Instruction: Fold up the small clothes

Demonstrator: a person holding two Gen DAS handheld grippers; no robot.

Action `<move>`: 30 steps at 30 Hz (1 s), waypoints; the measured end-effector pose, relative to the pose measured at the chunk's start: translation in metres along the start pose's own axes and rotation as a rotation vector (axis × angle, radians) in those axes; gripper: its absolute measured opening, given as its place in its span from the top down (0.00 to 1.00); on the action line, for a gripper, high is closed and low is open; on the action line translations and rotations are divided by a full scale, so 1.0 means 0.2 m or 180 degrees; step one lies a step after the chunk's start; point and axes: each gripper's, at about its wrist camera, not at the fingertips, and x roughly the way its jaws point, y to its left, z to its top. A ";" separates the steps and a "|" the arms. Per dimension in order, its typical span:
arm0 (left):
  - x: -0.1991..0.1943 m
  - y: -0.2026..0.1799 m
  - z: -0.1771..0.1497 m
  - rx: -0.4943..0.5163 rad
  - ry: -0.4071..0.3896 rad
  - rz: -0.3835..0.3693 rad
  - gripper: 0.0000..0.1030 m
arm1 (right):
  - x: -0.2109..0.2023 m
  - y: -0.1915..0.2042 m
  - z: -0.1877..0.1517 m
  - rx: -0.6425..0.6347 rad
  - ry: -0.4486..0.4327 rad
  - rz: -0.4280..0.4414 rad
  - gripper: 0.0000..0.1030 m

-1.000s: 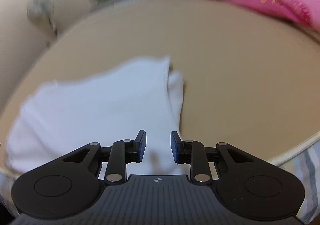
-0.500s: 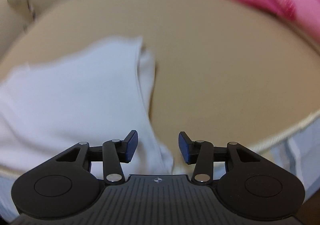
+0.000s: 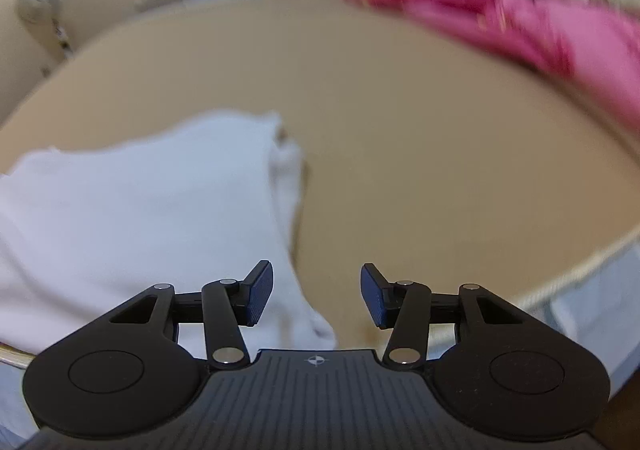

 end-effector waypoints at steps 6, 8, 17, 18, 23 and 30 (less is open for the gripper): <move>-0.04 0.02 0.00 -0.0037 -0.0044 0.0089 0.72 | -0.07 0.24 -0.05 -0.0342 -0.0346 0.0093 0.52; -0.01 0.04 0.01 -0.0064 -0.0062 0.0067 0.72 | -0.12 0.32 -0.05 -0.0400 -0.0437 0.0155 0.55; -0.26 0.24 -0.02 -0.0122 -0.0522 0.0028 0.72 | -0.21 0.63 -0.03 -0.0161 -0.0554 0.0315 0.58; -0.30 0.26 -0.03 -0.0131 -0.0625 0.0023 0.72 | -0.20 0.67 -0.04 -0.0150 -0.0547 0.0372 0.58; -0.47 0.45 -0.11 -0.0311 -0.0904 -0.0025 0.72 | -0.18 1.08 -0.12 -0.0540 -0.0416 0.0785 0.59; -0.51 0.69 -0.15 -0.0741 -0.0836 -0.0133 0.72 | -0.14 1.72 -0.30 -0.1267 -0.0306 0.1281 0.65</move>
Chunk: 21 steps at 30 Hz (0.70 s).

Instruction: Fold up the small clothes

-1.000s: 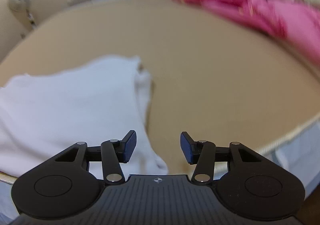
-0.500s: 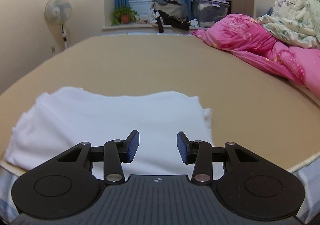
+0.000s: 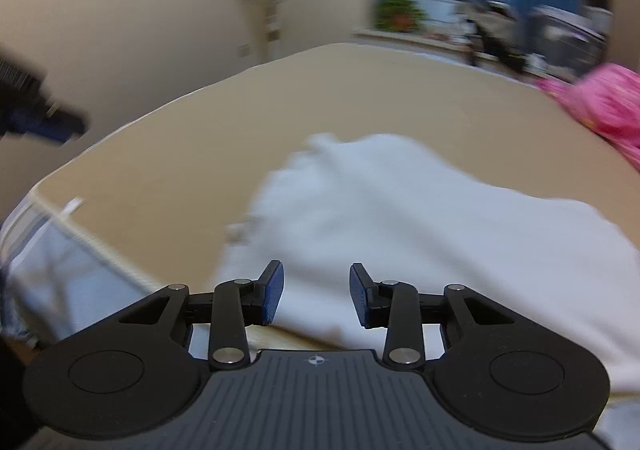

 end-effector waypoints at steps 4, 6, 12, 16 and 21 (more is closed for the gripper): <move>0.01 0.06 0.03 -0.0107 0.0043 -0.0001 0.72 | 0.17 0.17 -0.01 -0.0197 0.0238 0.0086 0.61; 0.02 0.06 0.03 -0.0107 0.0057 -0.0007 0.72 | 0.23 0.21 -0.02 -0.0359 0.0327 0.0044 0.60; 0.09 0.03 0.03 -0.0116 0.0119 -0.0024 0.72 | 0.25 0.23 -0.02 -0.0686 0.0332 -0.0012 0.84; 0.14 0.02 0.04 -0.0164 0.0179 -0.0039 0.72 | 0.24 0.19 0.02 -0.0694 0.0390 0.0073 0.92; 0.21 -0.06 0.03 -0.0117 0.0263 -0.0009 0.72 | 0.12 0.01 0.29 -0.0152 0.0227 0.0301 0.94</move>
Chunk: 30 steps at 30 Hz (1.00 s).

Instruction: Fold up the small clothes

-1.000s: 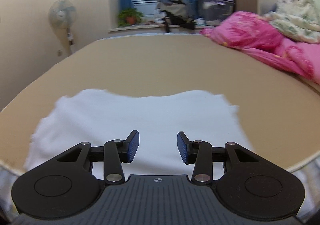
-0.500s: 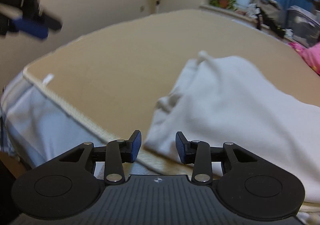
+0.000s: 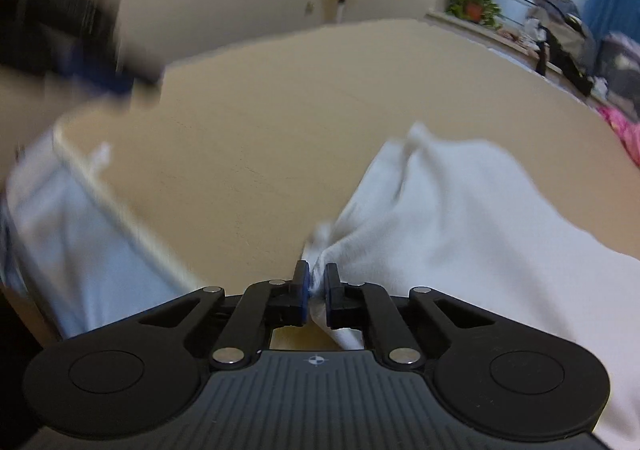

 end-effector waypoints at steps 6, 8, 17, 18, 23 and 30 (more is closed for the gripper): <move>0.07 -0.19 -0.03 0.0245 0.0081 0.0066 0.72 | -0.52 -0.71 0.16 0.1396 -0.0835 0.0090 0.94; 0.10 -0.27 -0.05 0.0363 0.0093 0.0100 0.72 | -0.71 -0.98 0.02 0.1934 -0.1120 -0.0111 0.94; 0.23 -0.66 -0.17 0.1028 0.0143 0.0089 0.72 | -0.85 -1.73 -0.85 0.3610 -0.0002 -0.1628 0.90; 0.23 -0.71 -0.19 0.1118 0.0124 0.0036 0.72 | -0.90 -1.77 -0.87 0.3637 -0.0082 -0.1680 0.90; 0.23 -1.01 -0.31 0.1539 0.0080 -0.0443 0.72 | -0.95 -1.93 -0.75 0.3215 -0.0247 -0.1172 0.80; 0.31 -1.55 -0.57 0.1876 0.0142 -0.1087 0.70 | -0.69 -2.11 -0.57 0.2468 0.0146 -0.0647 0.46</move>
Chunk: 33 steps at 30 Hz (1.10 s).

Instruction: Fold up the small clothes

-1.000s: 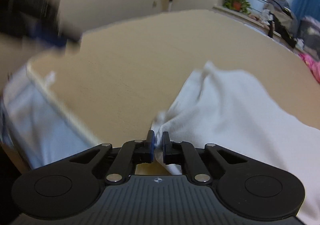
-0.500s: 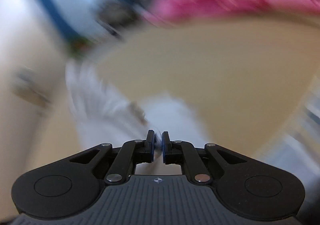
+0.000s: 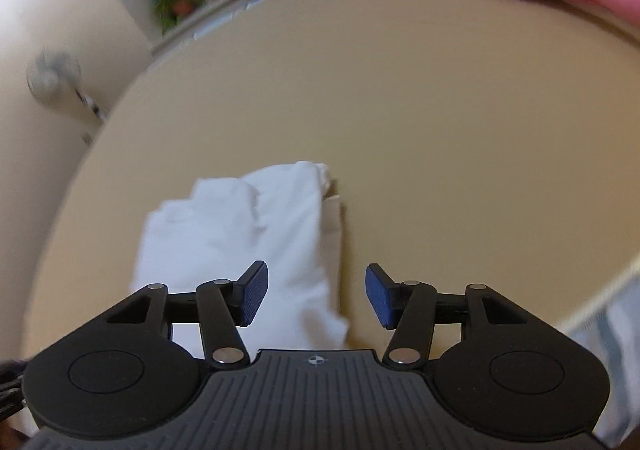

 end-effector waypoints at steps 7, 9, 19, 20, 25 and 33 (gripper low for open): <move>0.43 -0.17 -0.14 0.0034 0.0476 0.0115 0.71 | 0.28 -0.05 0.02 0.0158 0.0281 0.0229 0.90; 0.45 -0.19 -0.21 0.0332 0.0637 0.0079 0.71 | 0.26 -0.05 0.05 0.0163 0.0166 0.0248 0.95; 0.42 0.04 0.13 -0.0285 0.0427 -0.0171 0.55 | 0.20 -0.19 0.20 0.0701 -0.0324 0.0036 0.71; 0.45 0.06 0.17 -0.0394 0.0376 -0.0149 0.50 | 0.21 -0.17 0.22 0.0675 -0.0360 0.0073 0.64; 0.70 0.13 0.30 -0.1040 0.0465 -0.0120 0.39 | 0.40 -0.16 0.29 0.0816 -0.0058 0.0410 0.56; 0.83 0.27 0.28 -0.1574 0.0536 -0.0170 0.39 | 0.49 -0.28 0.26 0.1368 -0.0123 0.0206 0.95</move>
